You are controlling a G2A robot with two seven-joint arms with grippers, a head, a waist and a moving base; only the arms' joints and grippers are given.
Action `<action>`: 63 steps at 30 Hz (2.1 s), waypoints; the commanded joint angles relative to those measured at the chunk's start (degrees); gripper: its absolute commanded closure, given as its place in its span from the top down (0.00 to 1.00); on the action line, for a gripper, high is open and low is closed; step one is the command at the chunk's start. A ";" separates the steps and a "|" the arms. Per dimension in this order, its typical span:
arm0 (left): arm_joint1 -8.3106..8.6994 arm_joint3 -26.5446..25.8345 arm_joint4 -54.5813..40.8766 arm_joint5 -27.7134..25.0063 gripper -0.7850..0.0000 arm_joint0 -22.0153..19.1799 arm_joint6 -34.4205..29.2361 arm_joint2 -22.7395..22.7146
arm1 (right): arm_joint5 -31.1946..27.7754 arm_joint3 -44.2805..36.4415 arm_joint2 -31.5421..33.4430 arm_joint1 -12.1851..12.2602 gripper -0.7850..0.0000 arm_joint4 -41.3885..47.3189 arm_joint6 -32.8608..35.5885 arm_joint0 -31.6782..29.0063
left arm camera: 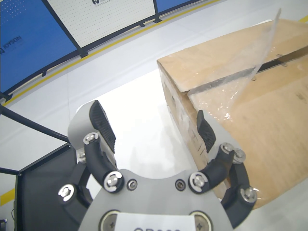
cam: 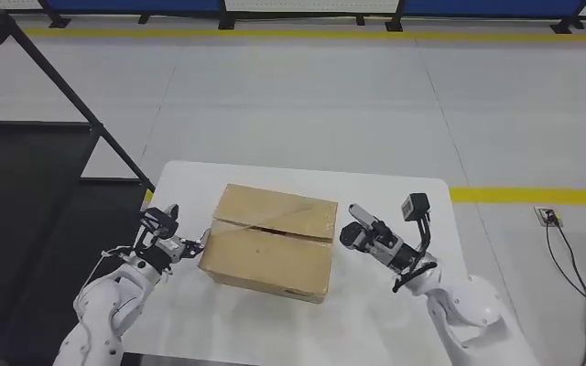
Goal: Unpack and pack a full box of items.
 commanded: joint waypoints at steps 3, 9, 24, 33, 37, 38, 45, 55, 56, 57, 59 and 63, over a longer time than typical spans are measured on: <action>0.11 -0.94 0.31 -0.33 1.00 0.90 0.19 0.54 | 0.67 -0.23 -0.07 0.03 1.00 -1.05 -0.43 0.24; 0.28 -1.03 -1.71 2.34 1.00 2.11 0.93 -1.14 | 0.67 -0.23 -0.07 0.03 1.00 -1.05 -0.43 0.24; -0.19 -3.52 -10.08 10.03 1.00 5.21 4.62 -2.66 | 1.86 9.31 -16.09 -3.87 1.00 -11.58 -17.91 15.16; -0.22 -4.39 -10.85 10.43 1.00 7.17 6.40 -2.53 | 5.22 20.74 -19.09 -4.77 1.00 -21.44 -13.19 26.22; -0.22 -4.74 -11.22 10.71 1.00 7.39 6.38 -2.57 | 5.22 20.74 -19.09 -4.77 1.00 -21.44 -13.19 26.22; -0.24 -4.76 -11.59 11.09 1.00 7.42 6.26 -2.69 | 5.22 20.74 -19.09 -4.77 1.00 -21.44 -13.19 26.22; -0.69 -2.60 -9.36 22.45 1.00 3.95 -2.95 -1.18 | -3.14 21.80 -17.99 -4.65 1.00 -24.68 -16.11 24.97; -1.18 1.33 -6.49 23.69 1.00 0.88 -7.84 3.36 | -17.92 31.82 -17.09 -3.72 1.00 -30.50 -3.62 29.65; -1.20 1.28 -5.84 23.54 1.00 0.86 -7.86 3.81 | -17.92 31.82 -17.09 -3.72 1.00 -30.50 -3.62 29.65; -1.22 1.21 -5.31 23.66 1.00 0.82 -7.82 4.11 | -17.92 31.82 -17.09 -3.72 1.00 -30.50 -3.62 29.65; -1.33 1.15 -5.36 23.99 1.00 0.62 -7.76 4.53 | -17.92 31.82 -17.09 -3.72 1.00 -30.50 -3.62 29.65; -1.42 1.19 -5.17 23.53 1.00 -0.26 -8.28 5.22 | -24.16 33.63 -16.78 -3.63 1.00 -29.55 -1.17 29.84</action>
